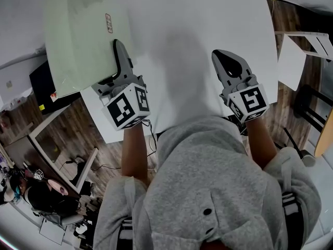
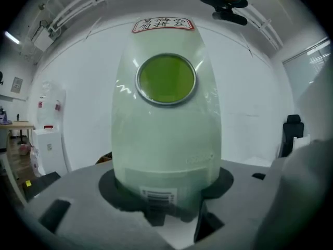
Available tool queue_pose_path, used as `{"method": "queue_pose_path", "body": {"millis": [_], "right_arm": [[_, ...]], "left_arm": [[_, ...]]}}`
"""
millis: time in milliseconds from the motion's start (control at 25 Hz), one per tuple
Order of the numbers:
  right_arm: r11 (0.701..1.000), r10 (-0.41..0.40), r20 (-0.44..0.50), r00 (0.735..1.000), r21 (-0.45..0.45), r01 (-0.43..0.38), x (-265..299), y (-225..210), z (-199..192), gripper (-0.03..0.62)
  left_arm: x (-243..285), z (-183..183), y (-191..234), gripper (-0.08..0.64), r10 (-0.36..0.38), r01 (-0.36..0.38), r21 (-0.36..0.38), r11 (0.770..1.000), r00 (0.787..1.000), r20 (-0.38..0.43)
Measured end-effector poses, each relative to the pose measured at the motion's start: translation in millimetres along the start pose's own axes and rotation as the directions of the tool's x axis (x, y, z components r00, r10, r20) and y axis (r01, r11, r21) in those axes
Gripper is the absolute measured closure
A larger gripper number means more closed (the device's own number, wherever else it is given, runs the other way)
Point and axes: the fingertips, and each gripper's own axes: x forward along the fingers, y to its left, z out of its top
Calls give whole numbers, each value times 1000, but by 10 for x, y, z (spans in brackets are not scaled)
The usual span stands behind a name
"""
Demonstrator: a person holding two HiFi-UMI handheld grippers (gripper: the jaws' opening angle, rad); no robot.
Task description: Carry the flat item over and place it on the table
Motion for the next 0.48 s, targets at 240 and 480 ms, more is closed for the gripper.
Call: {"method": "queue_pose_path", "body": {"millis": [240, 480], "right_arm": [[1000, 5, -3, 1000, 7, -5, 19, 13, -32, 565], [1000, 3, -11, 1000, 9, -3, 32, -4, -43, 565]], "left_arm": [[20, -116, -32, 287, 9, -9, 6, 1000, 1000, -14], [57, -155, -43, 287, 14, -14, 8, 1000, 1000, -11]]}}
